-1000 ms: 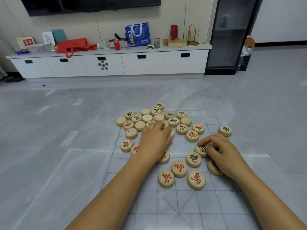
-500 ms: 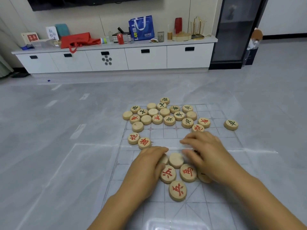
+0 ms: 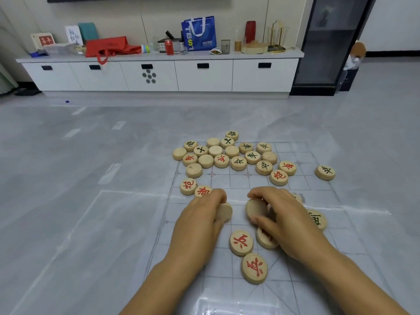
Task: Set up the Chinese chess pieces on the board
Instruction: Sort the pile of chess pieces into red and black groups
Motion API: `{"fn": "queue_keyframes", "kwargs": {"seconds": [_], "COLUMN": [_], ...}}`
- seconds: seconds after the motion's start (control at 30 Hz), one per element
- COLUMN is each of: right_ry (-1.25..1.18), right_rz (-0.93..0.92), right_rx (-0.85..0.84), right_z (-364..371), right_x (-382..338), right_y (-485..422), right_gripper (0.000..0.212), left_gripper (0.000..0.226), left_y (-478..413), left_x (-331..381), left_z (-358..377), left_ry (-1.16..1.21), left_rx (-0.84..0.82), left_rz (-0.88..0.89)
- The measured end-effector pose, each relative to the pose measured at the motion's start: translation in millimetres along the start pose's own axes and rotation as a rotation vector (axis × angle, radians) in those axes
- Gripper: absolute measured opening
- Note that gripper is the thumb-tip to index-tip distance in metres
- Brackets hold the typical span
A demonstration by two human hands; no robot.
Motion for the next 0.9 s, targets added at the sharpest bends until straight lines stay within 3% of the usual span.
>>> {"fn": "queue_keyframes", "kwargs": {"seconds": [0.07, 0.13, 0.27, 0.4, 0.5, 0.7, 0.9], "right_ry": [0.057, 0.084, 0.108, 0.152, 0.105, 0.107, 0.082], "right_rz": [-0.071, -0.092, -0.084, -0.086, -0.077, -0.054, -0.024], "right_rx": [0.061, 0.060, -0.065, -0.165, -0.142, -0.166, -0.156], "right_z": [-0.5, -2.5, -10.6, -14.7, -14.0, -8.2, -5.3], "right_x": [2.2, 3.8, 2.8, 0.0, -0.5, 4.1, 4.5], "right_y": [0.3, 0.6, -1.5, -3.1, -3.0, -4.9, -4.8], "right_gripper": [0.024, 0.018, 0.011, 0.015, 0.015, 0.011, 0.015], "left_gripper": [0.019, 0.020, 0.015, 0.029, 0.032, 0.031, 0.027], "left_y": [0.7, 2.4, 6.7, 10.9, 7.9, 9.2, 2.1], "left_x": [4.4, 11.9, 15.8, 6.7, -3.6, -0.9, -13.7], "left_z": [1.5, 2.7, 4.2, -3.7, -15.9, -2.5, 1.9], "left_ry": [-0.091, -0.155, -0.318, -0.165, -0.111, -0.048, -0.048], "left_rx": [0.059, 0.008, -0.011, -0.187, -0.218, -0.181, -0.067], "left_rz": [0.054, 0.134, 0.222, 0.144, 0.167, 0.273, 0.232]}}
Point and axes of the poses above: each hand's wrist, its own y-axis away from the middle knuckle, its own z-axis out of the palm, x = y × z, the point moved 2 cm from there along -y, towards the middle knuckle, and after that the axes turned 6 degrees about -y, right-handed, at the moved point
